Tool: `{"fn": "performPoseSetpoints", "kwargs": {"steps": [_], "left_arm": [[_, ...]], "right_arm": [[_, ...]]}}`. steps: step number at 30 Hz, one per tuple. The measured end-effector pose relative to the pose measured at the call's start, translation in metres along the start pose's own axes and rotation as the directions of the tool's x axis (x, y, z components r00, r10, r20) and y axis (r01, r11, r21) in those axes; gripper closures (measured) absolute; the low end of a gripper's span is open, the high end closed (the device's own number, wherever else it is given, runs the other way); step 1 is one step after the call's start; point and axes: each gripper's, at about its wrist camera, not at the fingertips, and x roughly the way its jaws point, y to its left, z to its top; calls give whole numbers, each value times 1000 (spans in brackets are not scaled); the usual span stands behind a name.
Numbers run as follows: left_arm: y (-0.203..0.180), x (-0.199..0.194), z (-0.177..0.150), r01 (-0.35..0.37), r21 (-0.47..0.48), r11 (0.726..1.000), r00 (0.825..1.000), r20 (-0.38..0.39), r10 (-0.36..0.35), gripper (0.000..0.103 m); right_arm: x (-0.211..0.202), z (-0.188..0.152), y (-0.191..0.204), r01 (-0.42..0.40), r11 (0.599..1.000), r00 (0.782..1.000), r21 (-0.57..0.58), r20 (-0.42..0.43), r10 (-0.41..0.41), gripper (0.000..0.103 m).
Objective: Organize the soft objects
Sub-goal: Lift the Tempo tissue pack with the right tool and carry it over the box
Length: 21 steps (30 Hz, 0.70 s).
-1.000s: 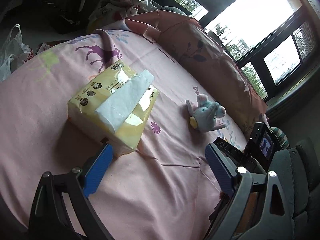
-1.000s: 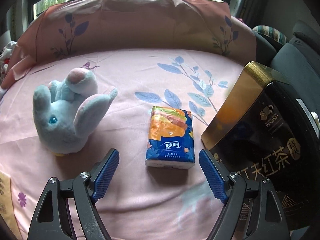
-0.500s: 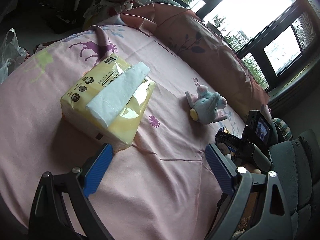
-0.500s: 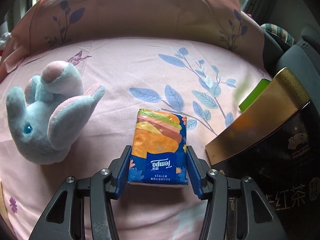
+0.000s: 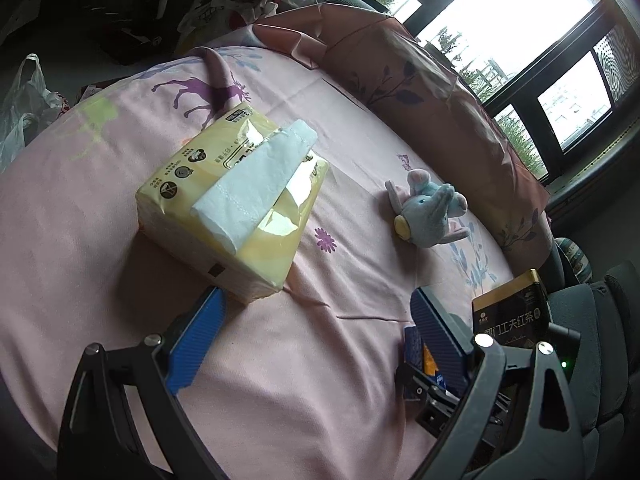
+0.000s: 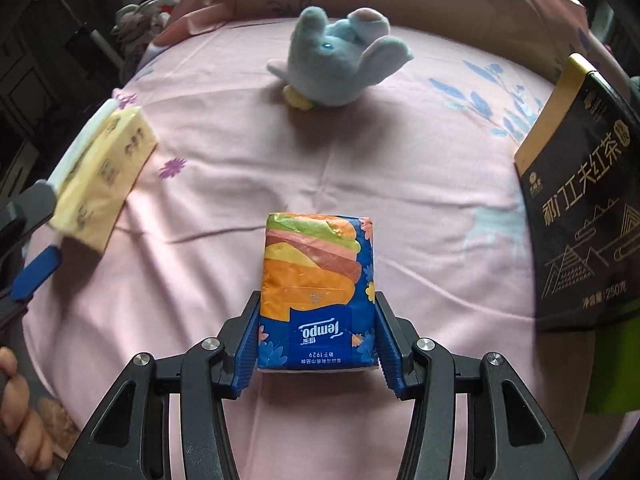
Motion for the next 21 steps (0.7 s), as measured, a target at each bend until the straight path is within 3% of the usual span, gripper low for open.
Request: {"fn": "performPoseSetpoints", "kwargs": {"steps": [2, 6, 8, 10, 12, 15, 21], "left_arm": [[0, 0, -1, -11, 6, 1000, 1000, -3, 11, 10], [-5, 2, -6, -22, 40, 999, 999, -24, 23, 10], [-8, 5, -10, -14, 60, 998, 999, -50, 17, 10], [-11, 8, -13, 3, 79, 997, 997, -81, 3, 10], [-17, 12, -18, 27, 98, 995, 993, -119, -16, 11], [-28, 19, -28, 88, 131, 987, 979, -196, -61, 12], [-66, 25, -59, 201, 275, 940, 943, -315, -109, 28]], "right_arm": [[-7, -11, 3, -72, 997, 997, -3, -18, 72, 50], [-18, -17, -4, -134, 991, 991, 21, -17, 134, 50], [-26, -14, -15, -139, 989, 990, 42, 22, 138, 46], [-32, -12, -30, -141, 987, 989, 83, 66, 135, 35], [-39, -10, -43, -166, 979, 983, 120, 95, 155, 34], [-45, -10, -58, -233, 957, 969, 170, 124, 214, 34], [-40, -10, -73, -318, 915, 947, 247, 129, 295, 34]]}}
